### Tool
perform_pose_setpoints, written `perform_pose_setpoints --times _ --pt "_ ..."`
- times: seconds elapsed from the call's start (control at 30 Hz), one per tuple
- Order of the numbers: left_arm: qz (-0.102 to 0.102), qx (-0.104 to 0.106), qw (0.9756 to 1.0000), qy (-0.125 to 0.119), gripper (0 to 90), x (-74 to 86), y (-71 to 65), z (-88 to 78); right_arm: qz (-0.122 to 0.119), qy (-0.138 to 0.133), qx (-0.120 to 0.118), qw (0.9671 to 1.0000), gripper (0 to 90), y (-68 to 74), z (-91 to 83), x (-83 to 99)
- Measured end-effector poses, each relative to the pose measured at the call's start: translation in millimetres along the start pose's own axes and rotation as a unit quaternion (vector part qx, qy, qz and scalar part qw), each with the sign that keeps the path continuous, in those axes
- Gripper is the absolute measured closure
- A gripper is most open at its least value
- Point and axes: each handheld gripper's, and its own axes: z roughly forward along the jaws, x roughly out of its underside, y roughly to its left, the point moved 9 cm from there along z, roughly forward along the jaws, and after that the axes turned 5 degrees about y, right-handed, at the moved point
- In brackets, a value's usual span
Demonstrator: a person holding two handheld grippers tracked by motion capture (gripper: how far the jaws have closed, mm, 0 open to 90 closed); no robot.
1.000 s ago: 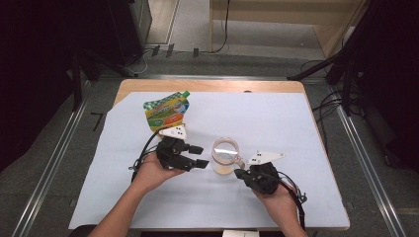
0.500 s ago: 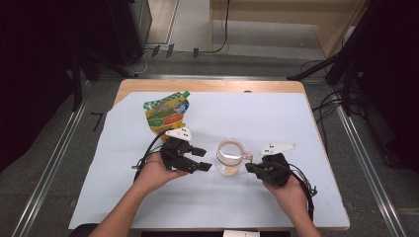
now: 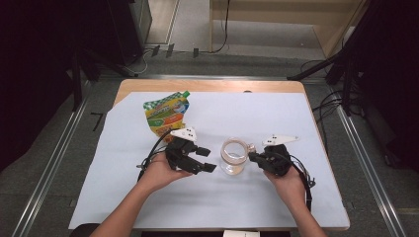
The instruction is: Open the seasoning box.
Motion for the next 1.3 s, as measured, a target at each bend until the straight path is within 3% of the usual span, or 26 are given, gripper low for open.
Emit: perform_pose_setpoints --times 0.17,0.37,0.57,0.67,0.9,1.13,1.3 --pt "0.004 -0.006 1.0 -0.003 30.3 -8.1 0.2 3.7 -0.001 -0.008 0.008 0.9999 90.0 -7.4 6.7 -4.6" --pt "0.008 -0.016 0.9998 -0.001 30.0 -15.1 3.4 6.4 -0.009 -0.009 0.01 0.9999 90.0 -6.6 11.5 -5.7" --pt "0.01 -0.005 0.9999 -0.006 29.3 -23.1 6.6 8.7 -0.002 0.006 0.014 0.9999 90.0 -5.3 16.7 -1.2" --pt "0.012 -0.003 0.9999 -0.008 27.9 -22.4 5.5 9.0 0.003 0.006 0.008 0.9999 90.0 -2.1 18.0 -0.8" --pt "0.016 -0.001 0.9998 -0.006 26.8 -21.7 2.4 10.2 -0.01 0.018 0.006 0.9998 90.0 4.9 22.9 2.0" --pt "0.017 -0.016 0.9997 -0.01 23.8 -17.2 6.9 7.4 -0.02 0.028 -0.016 0.9993 90.0 22.1 28.7 4.3" --pt "0.016 -0.02 0.9996 -0.009 18.9 -16.3 6.4 11.5 -0.027 0.031 -0.015 0.999 90.0 24.8 29.5 4.5"
